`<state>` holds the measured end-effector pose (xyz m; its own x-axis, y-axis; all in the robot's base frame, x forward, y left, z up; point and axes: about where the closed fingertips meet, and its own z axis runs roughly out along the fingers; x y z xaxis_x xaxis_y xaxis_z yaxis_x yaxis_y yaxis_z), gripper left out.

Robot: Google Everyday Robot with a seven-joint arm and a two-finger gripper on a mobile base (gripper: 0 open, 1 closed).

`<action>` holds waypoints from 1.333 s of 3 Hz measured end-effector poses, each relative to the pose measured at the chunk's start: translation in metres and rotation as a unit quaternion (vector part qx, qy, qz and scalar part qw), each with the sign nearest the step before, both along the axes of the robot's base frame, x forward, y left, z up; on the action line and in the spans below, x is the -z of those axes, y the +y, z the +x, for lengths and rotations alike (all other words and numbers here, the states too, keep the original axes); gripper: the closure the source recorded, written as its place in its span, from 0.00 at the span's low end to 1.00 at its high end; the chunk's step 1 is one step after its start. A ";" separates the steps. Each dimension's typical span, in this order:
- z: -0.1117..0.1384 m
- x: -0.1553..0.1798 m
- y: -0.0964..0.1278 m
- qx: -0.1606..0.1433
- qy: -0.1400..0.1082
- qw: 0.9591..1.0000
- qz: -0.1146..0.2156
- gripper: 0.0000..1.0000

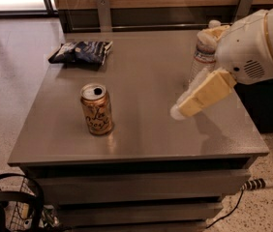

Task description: Move orange can near blue chip bag

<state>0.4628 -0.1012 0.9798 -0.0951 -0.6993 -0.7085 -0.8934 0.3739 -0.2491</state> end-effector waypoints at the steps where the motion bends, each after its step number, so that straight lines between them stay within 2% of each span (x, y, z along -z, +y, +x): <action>1: 0.015 0.024 0.048 -0.011 -0.003 0.994 0.105 0.00; 2: 0.021 0.038 0.078 -0.019 -0.005 0.985 0.170 0.00; 3: 0.019 0.044 0.108 -0.032 -0.009 0.974 0.226 0.00; 4: 0.019 0.045 0.109 -0.033 -0.010 0.973 0.227 0.00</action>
Offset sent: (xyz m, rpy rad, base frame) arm 0.0302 0.1072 -0.0566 0.4975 -0.0056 0.0526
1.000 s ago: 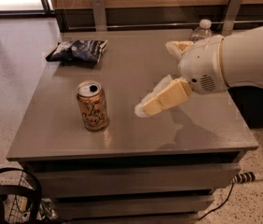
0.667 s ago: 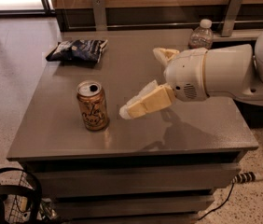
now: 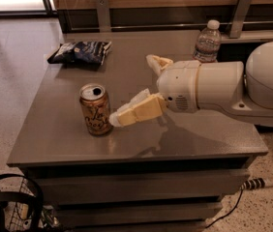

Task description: Move orange can near blue chip bag

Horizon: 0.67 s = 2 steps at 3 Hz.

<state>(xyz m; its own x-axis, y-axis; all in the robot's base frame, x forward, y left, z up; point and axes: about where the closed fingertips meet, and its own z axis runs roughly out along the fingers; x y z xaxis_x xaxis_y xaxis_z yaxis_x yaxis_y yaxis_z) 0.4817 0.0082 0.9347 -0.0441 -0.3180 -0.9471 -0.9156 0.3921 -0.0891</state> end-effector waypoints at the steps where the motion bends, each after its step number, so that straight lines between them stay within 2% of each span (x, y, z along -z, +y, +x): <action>1: -0.001 0.012 0.021 -0.008 -0.008 1.000 0.028 0.00; 2: 0.001 0.031 0.053 -0.022 -0.020 0.997 0.067 0.00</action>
Offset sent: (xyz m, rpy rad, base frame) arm 0.0043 0.0649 -0.0440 0.1814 -0.0495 0.0499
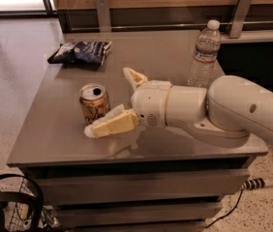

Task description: Move orange can near blue chip bag

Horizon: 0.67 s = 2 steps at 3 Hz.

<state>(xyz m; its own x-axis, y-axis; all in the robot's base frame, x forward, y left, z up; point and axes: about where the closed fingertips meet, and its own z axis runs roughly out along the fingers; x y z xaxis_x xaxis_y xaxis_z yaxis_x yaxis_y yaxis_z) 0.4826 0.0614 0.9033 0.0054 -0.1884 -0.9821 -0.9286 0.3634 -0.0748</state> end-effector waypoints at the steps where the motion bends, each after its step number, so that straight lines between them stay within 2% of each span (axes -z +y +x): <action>1: -0.001 0.014 0.018 -0.013 0.000 1.000 0.024 0.00; 2: -0.003 0.031 0.033 -0.024 0.002 0.999 0.046 0.18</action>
Offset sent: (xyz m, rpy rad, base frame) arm -0.0021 0.0463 -0.0535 0.1495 0.0135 0.0674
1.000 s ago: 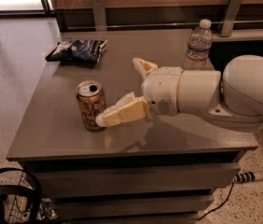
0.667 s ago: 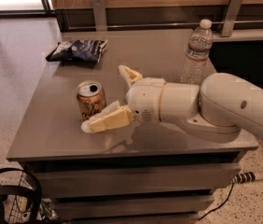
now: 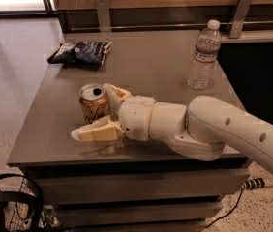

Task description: Move orange can near blue chip bag

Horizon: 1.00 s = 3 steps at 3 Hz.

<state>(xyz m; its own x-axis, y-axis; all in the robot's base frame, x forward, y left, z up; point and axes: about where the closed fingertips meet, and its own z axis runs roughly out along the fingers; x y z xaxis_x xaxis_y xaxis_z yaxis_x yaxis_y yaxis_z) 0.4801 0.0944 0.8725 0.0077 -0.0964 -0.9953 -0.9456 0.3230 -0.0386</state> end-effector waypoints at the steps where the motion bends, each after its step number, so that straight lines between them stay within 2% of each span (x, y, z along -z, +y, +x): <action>1: -0.001 0.000 0.003 -0.003 -0.001 1.000 0.002 0.49; 2: -0.002 -0.001 0.006 -0.006 -0.002 1.000 0.001 0.78; 3: 0.001 -0.004 0.008 -0.013 -0.005 1.000 0.003 1.00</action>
Offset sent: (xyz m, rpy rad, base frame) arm -0.0005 0.0025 -0.0010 0.0041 -0.0017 0.0054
